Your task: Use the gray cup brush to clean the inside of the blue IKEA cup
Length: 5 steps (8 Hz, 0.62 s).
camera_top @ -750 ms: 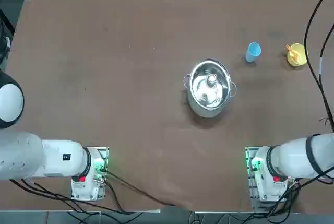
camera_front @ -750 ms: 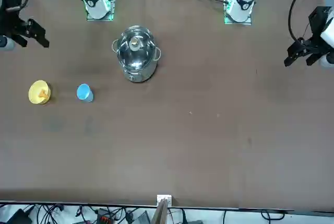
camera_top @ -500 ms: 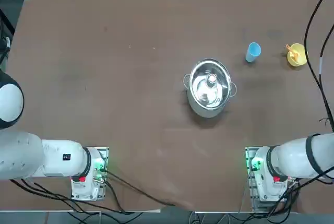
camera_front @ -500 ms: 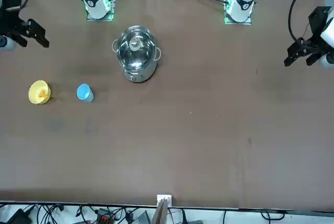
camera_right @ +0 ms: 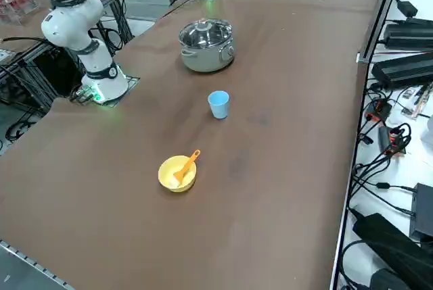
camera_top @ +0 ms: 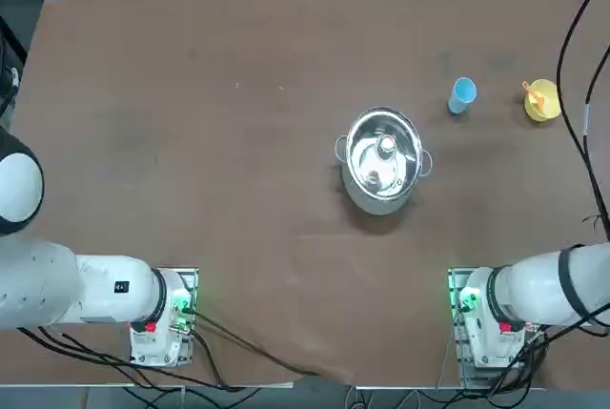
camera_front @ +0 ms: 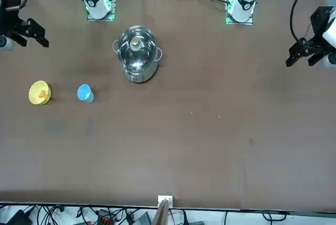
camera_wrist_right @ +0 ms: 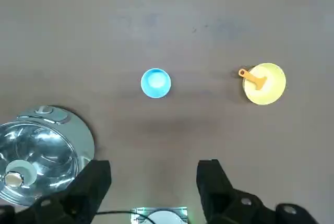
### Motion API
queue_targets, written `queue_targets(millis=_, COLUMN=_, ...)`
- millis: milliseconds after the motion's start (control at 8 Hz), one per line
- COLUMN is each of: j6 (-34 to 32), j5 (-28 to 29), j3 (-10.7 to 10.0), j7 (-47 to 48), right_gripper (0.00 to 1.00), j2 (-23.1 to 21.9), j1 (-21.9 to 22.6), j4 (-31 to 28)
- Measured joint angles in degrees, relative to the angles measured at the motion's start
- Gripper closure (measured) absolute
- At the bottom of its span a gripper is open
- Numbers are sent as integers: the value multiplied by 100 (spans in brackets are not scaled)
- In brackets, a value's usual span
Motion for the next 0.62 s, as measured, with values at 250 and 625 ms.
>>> queue_targets(millis=250, j6=-3, j5=-17, j3=-34, j7=1, right_gripper=0, j2=21, j1=-199, j4=0)
queue_targets(millis=625, j6=-3, j5=-17, j3=-64, j7=-42, right_gripper=0, j2=22, j1=-549, j4=0)
